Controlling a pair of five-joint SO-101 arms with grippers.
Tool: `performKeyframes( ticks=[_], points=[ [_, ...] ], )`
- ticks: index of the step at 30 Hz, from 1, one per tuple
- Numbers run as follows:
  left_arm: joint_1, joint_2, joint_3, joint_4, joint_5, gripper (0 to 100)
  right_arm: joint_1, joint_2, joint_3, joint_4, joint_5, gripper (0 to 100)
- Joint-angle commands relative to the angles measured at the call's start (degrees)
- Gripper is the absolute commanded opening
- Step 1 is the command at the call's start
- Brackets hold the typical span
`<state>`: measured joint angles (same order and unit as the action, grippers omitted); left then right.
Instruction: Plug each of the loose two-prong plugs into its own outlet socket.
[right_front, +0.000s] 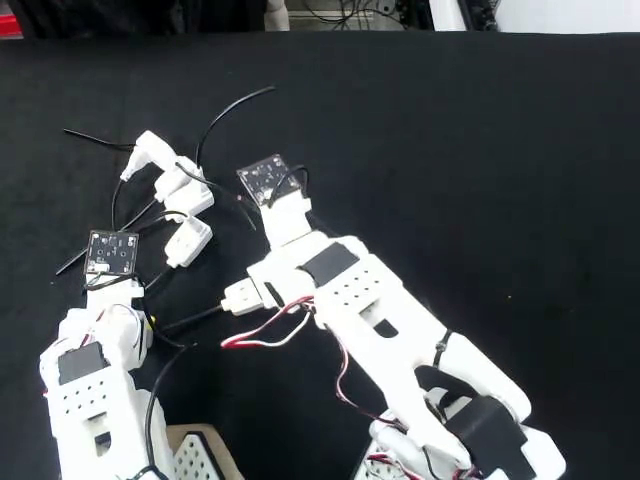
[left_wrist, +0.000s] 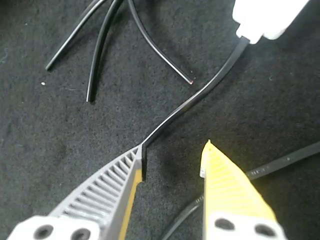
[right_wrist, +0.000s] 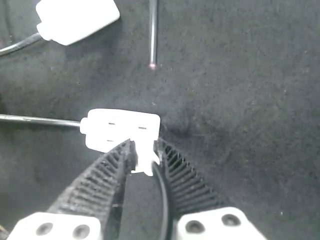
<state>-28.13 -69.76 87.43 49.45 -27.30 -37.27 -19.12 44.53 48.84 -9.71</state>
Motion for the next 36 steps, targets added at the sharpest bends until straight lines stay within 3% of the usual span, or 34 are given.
performKeyframes(
  ticks=[1, 18, 22, 27, 34, 36],
  points=[
    [0.66, -0.62, -0.13, -0.88, -0.44, 19, 0.79, -0.48, 0.22, -1.85, 1.23, 1.3],
    [0.57, -0.62, -0.13, -0.88, -0.44, 19, 2.20, -0.40, 0.40, -2.11, 1.32, 1.3],
    [0.57, -0.62, -0.13, -0.88, -0.44, 19, 3.60, -0.66, 0.40, -2.20, 4.66, 1.3],
    [0.84, -0.62, -0.13, -1.14, -0.44, 19, 1.14, -1.89, -1.98, -1.32, 4.84, 1.3],
    [7.43, -0.97, -2.77, -1.23, 0.00, 19, -5.54, -12.79, -10.42, 14.33, 7.65, 1.3],
    [9.63, -2.64, -5.32, -0.88, 3.96, 19, -7.91, -16.66, -12.35, 18.73, 7.65, 1.3]
  ],
)
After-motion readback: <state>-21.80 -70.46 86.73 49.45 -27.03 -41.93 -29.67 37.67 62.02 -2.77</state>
